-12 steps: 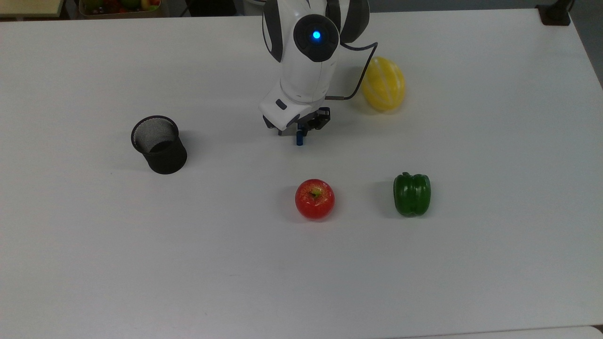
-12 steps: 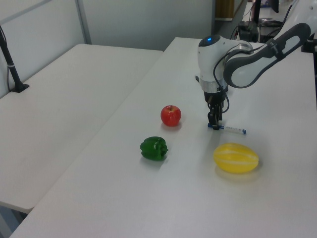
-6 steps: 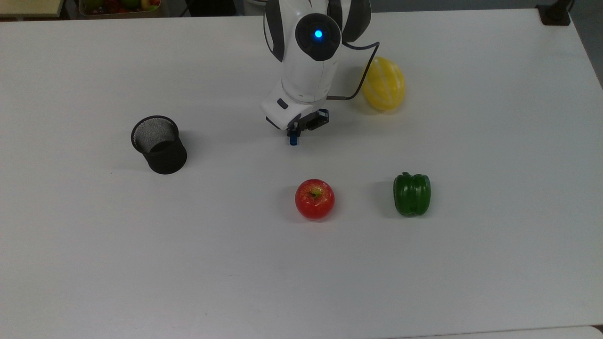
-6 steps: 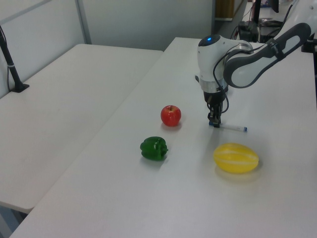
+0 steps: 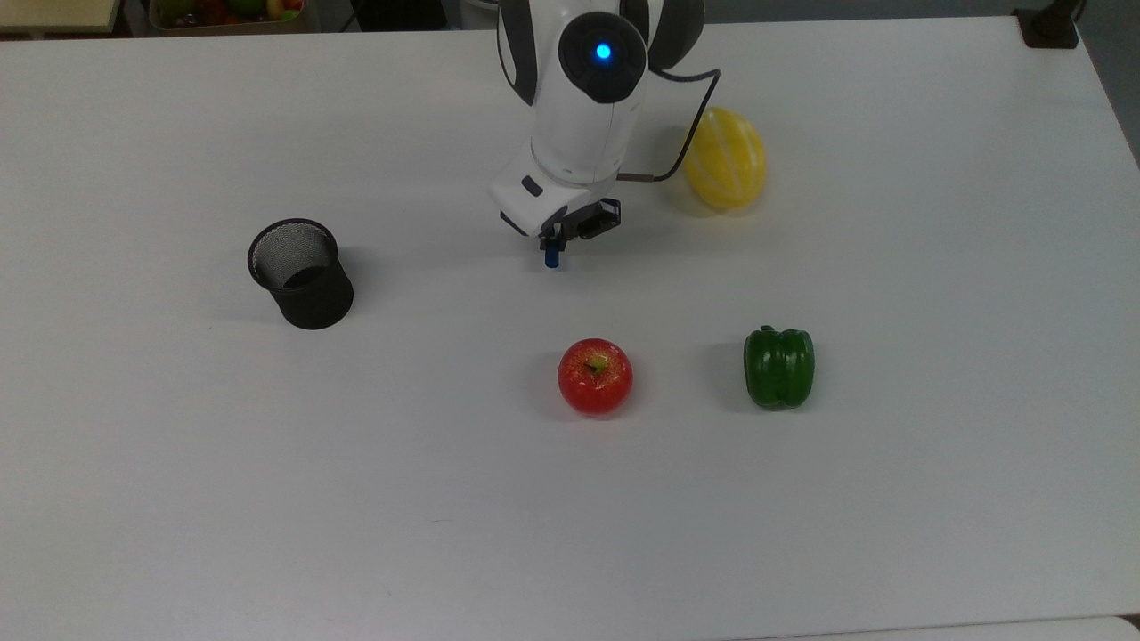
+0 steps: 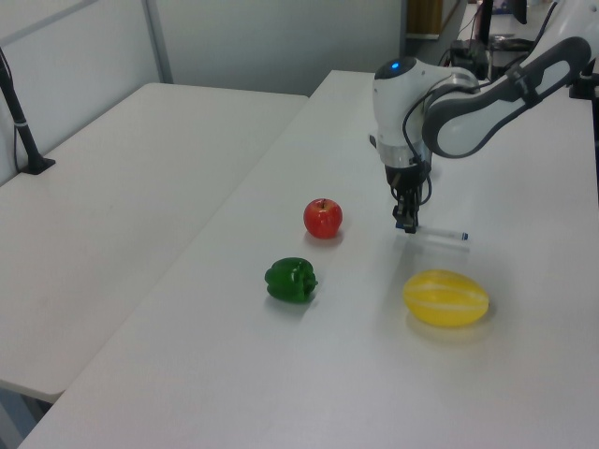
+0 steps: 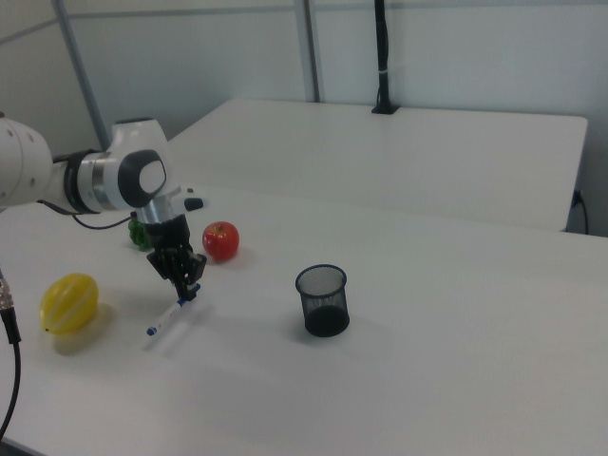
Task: Place marker
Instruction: 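Lift the marker and carry it toward the black mesh pen cup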
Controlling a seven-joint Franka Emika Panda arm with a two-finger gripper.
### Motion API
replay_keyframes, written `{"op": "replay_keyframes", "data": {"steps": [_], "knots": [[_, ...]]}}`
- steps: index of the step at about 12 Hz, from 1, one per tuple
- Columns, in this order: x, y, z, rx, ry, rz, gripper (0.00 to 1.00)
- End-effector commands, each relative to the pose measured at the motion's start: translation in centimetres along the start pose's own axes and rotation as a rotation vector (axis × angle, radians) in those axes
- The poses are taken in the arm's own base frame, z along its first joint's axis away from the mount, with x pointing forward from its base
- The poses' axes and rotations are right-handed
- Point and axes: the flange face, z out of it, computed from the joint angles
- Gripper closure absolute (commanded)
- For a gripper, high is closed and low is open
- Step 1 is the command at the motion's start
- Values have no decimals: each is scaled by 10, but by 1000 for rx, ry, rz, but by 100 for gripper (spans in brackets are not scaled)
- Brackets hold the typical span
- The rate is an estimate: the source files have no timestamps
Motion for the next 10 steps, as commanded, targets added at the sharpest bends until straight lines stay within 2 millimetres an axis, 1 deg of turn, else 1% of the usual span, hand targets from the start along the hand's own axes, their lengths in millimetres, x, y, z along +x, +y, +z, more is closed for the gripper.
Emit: {"op": "replay_keyframes", "data": {"steps": [1, 4, 5, 6, 8, 9, 10], "knots": [[-13, 8, -65, -24, 9, 40, 92], [-17, 21, -131, -21, 16, 71, 92], [-20, 24, -147, -7, 8, 75, 92], [-23, 31, -173, 11, 20, 87, 92], [-25, 44, -190, 14, 19, 83, 92], [-24, 50, -190, 13, 18, 82, 92], [-23, 63, -189, 14, 15, 97, 92]]}}
